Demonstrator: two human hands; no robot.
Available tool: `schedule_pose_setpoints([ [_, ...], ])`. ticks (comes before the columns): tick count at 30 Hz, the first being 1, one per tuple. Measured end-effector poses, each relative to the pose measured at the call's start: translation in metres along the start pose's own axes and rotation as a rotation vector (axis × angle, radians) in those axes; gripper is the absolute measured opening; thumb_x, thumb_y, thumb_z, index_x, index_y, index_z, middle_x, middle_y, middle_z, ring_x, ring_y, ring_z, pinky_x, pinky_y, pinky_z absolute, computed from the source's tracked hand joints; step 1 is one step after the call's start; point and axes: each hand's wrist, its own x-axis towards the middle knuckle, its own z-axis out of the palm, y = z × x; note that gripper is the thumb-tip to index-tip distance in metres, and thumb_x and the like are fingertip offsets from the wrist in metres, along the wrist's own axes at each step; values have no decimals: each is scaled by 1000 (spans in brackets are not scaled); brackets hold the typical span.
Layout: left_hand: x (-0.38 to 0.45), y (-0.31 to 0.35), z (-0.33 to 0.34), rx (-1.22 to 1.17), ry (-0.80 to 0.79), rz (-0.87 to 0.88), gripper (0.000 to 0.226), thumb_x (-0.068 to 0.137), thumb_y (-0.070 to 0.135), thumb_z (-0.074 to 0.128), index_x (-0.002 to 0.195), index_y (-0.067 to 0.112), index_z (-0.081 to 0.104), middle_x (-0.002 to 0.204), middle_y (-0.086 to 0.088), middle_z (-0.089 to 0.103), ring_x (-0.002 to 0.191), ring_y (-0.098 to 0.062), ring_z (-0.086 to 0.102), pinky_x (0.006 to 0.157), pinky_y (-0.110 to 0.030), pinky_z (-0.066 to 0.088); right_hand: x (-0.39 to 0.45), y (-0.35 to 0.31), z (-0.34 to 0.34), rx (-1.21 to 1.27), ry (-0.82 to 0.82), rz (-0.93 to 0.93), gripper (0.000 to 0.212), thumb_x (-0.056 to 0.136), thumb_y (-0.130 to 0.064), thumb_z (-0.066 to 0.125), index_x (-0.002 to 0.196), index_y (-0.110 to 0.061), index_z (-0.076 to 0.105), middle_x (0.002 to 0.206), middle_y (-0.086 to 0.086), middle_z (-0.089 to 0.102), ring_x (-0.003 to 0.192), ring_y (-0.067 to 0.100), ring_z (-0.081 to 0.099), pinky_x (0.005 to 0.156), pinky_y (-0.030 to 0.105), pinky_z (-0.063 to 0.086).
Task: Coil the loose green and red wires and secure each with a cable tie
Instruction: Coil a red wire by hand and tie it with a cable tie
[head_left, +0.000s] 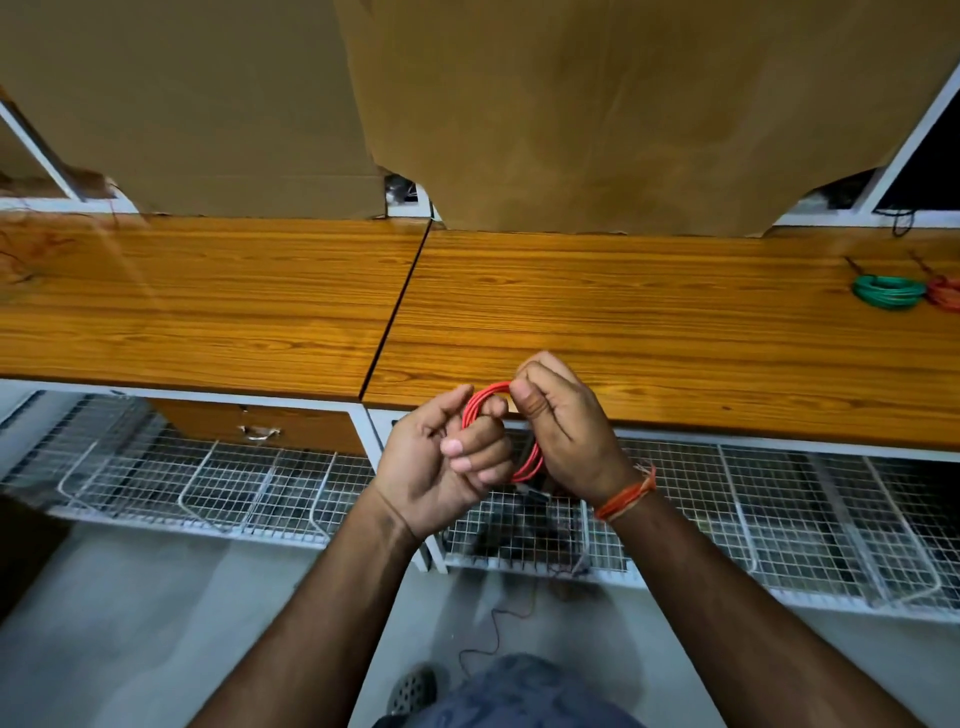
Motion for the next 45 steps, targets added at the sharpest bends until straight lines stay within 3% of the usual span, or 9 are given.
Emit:
schedule_pose_setpoints([
  [8,-1,15,-13,56,131,22,27,102,30,48,81,16,59,51,13,36,44,-3,24,47,-19,20,-5,9,21,193,-38,194,35,109,-34,41,79,-19,52,78,-8,48,75,13,48,70,34,41],
  [12,-4,31,-20,-21,224,119,35,105,31,39,77,17,56,49,12,34,45,-4,15,42,-17,17,-23,31,29,372,-93,401,19,105,-37,51,93,-26,61,80,-2,58,74,19,54,69,50,50],
  [15,-9,50,-27,-140,313,247,38,105,33,39,73,18,55,48,11,33,44,-4,14,41,-16,17,-44,44,36,242,-43,500,14,101,-18,63,101,-32,66,87,-9,66,84,12,63,71,25,53],
  [23,-15,75,-55,-128,560,540,40,108,45,35,80,20,49,51,10,33,40,-4,27,40,-17,22,-50,31,35,-190,-142,182,18,94,-12,72,105,-26,76,96,-18,64,91,0,63,73,11,47],
  [26,-18,74,-59,136,618,598,38,106,45,36,82,19,48,55,8,35,45,-6,30,44,-19,29,-36,14,33,-198,-209,28,17,99,-22,64,111,-24,76,96,-10,60,88,6,60,68,26,52],
  [31,-14,59,-60,683,559,572,39,111,34,30,91,6,48,63,-5,59,54,-18,53,54,-26,45,7,-26,48,-222,-213,-219,20,100,-22,63,112,-14,76,94,-1,58,85,15,55,66,34,48],
  [35,-19,52,-54,867,480,512,47,112,23,29,84,-11,46,58,-5,49,50,-14,43,48,-21,36,37,-46,52,-185,-176,-229,16,95,-11,71,111,-9,74,96,3,64,88,20,62,74,40,52],
  [41,-32,54,-56,741,454,415,41,107,38,40,83,7,51,54,9,37,47,-6,27,49,-25,16,59,-47,47,-112,-114,-195,13,88,-4,78,101,-7,76,100,3,62,89,11,59,75,18,47],
  [45,-40,56,-54,709,342,340,39,102,40,44,78,12,55,52,8,30,46,-10,21,47,-25,16,57,-40,57,48,-16,-32,20,86,-8,82,105,-11,76,109,2,57,86,20,58,75,31,54],
])
